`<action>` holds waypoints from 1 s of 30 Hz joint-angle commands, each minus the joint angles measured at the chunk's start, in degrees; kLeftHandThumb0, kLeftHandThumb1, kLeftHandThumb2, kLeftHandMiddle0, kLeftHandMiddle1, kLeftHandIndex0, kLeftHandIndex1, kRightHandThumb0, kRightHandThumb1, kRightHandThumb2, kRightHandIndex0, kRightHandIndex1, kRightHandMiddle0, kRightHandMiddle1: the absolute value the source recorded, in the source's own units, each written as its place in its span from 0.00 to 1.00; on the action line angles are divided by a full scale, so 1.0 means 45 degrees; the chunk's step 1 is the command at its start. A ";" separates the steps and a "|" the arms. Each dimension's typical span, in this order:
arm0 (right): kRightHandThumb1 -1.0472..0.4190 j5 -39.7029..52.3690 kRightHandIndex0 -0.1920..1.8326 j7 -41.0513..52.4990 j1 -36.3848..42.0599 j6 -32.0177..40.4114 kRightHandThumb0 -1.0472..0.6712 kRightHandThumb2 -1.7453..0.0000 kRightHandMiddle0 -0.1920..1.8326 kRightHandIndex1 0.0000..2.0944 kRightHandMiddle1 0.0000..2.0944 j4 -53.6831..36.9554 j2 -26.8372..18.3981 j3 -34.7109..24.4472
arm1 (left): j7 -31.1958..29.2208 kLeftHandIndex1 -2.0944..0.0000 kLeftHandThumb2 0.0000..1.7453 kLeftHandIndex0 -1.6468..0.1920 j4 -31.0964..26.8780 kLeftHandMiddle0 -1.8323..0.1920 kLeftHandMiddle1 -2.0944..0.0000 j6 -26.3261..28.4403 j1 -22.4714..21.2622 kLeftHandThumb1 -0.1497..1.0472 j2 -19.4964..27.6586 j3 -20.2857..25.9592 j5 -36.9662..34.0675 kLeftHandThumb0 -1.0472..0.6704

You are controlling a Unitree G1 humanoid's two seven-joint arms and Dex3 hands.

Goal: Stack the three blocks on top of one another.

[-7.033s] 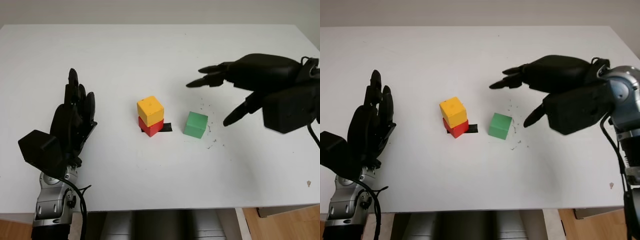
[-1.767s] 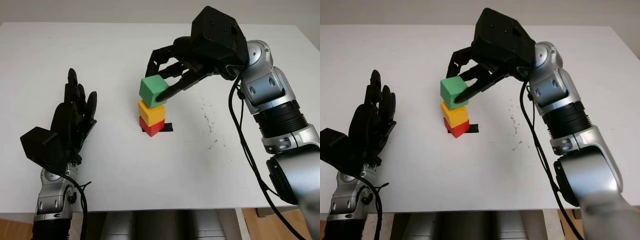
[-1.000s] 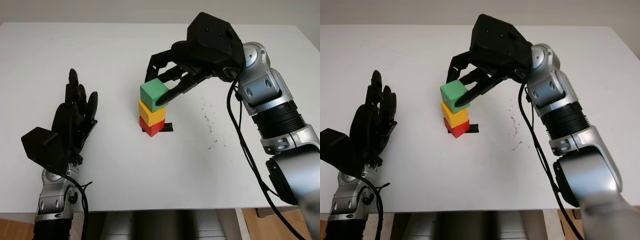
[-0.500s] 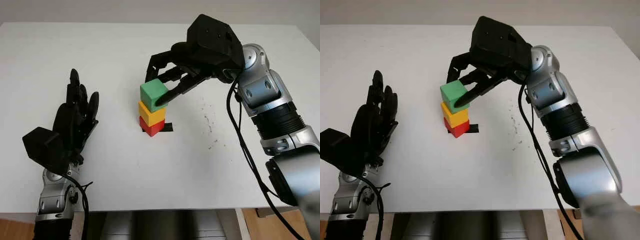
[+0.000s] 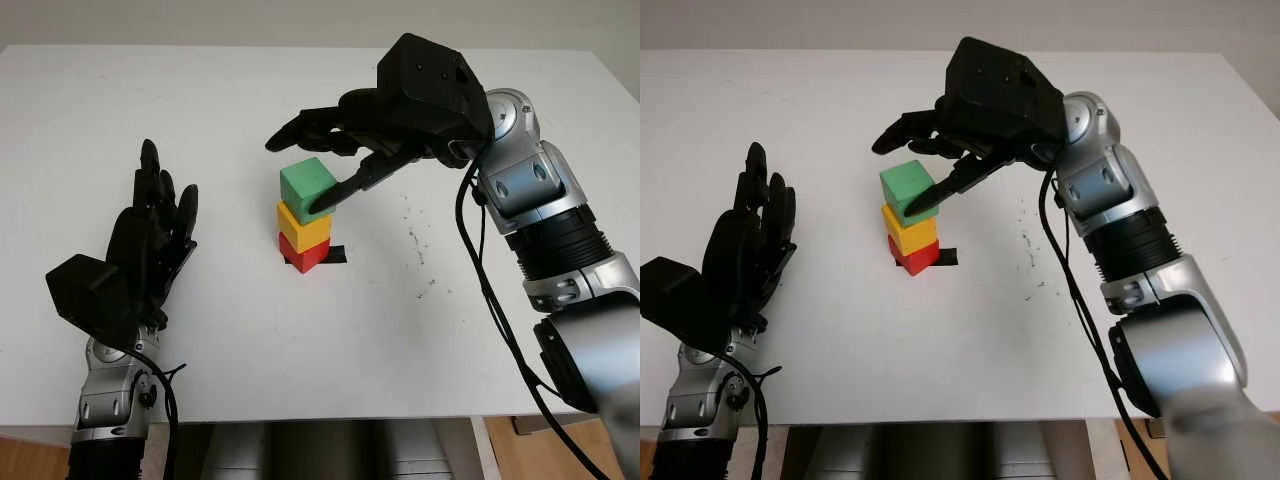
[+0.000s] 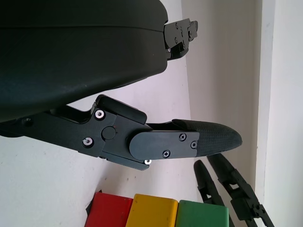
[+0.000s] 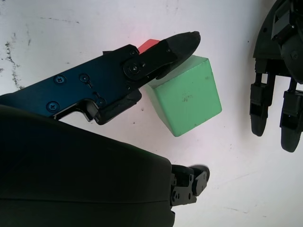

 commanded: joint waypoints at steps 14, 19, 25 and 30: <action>0.02 0.1661 0.00 -0.1399 0.1158 -0.0511 0.10 0.90 0.00 0.00 0.00 -0.1244 -0.0448 -0.2612 | -0.0054 1.00 0.24 1.00 0.0162 1.00 1.00 -0.0258 0.0152 1.00 -0.0096 -0.0002 -0.0003 0.15; 0.00 0.3192 0.00 -0.4051 0.2760 -0.0892 0.18 0.67 0.00 0.00 0.00 -0.1623 0.0663 -0.4499 | -0.0112 1.00 0.25 1.00 0.0229 1.00 1.00 -0.0289 0.0096 1.00 0.0005 0.0025 0.0015 0.14; 0.00 0.3694 0.00 -0.5741 0.4377 -0.1623 0.15 0.63 0.00 0.00 0.00 -0.1441 0.1326 -0.5108 | -0.0246 1.00 0.26 1.00 0.0271 1.00 1.00 -0.0350 0.0017 1.00 0.0097 0.0141 -0.0136 0.14; 0.00 0.3761 0.00 -0.6739 0.5365 -0.1838 0.16 0.59 0.00 0.00 0.00 -0.1346 0.1873 -0.5106 | -0.0232 1.00 0.25 1.00 0.0424 1.00 1.00 -0.0459 -0.0176 1.00 0.0086 0.0294 -0.0300 0.14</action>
